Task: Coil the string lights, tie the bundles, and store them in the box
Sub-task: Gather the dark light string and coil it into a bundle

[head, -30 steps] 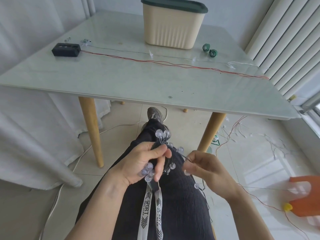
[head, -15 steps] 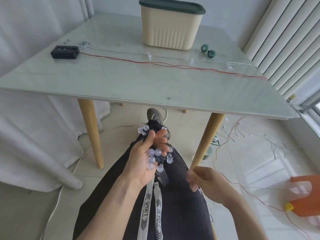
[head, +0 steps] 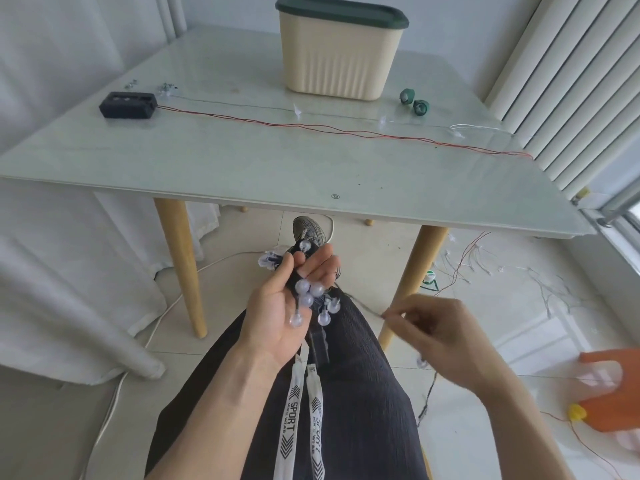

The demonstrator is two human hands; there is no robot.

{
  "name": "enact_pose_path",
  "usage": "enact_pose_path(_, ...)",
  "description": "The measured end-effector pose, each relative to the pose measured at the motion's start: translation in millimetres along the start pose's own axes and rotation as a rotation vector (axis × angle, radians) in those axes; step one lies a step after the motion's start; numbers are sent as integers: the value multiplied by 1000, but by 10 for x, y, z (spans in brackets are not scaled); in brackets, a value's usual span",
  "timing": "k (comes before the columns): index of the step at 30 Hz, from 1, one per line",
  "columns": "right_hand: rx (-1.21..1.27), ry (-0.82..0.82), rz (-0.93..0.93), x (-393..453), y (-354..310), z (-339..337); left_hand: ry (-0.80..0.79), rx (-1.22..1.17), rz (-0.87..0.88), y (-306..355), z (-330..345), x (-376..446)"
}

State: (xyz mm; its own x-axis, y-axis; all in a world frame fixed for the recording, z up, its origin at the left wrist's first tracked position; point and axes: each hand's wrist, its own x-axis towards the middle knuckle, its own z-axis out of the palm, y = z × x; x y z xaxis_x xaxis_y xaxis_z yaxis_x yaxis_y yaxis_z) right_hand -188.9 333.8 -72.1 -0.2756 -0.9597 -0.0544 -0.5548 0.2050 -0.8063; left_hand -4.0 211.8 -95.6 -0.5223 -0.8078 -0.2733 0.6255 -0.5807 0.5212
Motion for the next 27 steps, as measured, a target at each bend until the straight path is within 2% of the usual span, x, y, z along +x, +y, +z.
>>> enact_pose_path(2,-22,-134,-19,-72,-91,63,-20,-3,-16,-9,16,-9)
enact_pose_path(5,-73,-202,-105,-128,-219,169,-66,112,-69,-60,41,-27)
enact_pose_path(10,80,-134,-181,-94,-410,187,-200,293,-166,-84,55,-96)
enact_pose_path(16,30,79,-165,8,-417,146,-310,477,-165,-149,29,-116)
enact_pose_path(21,-62,107,-170,15,-357,96,-248,499,-146,-147,9,-93)
enact_pose_path(27,12,-53,-215,-38,-367,81,-147,528,-128,-162,11,-78)
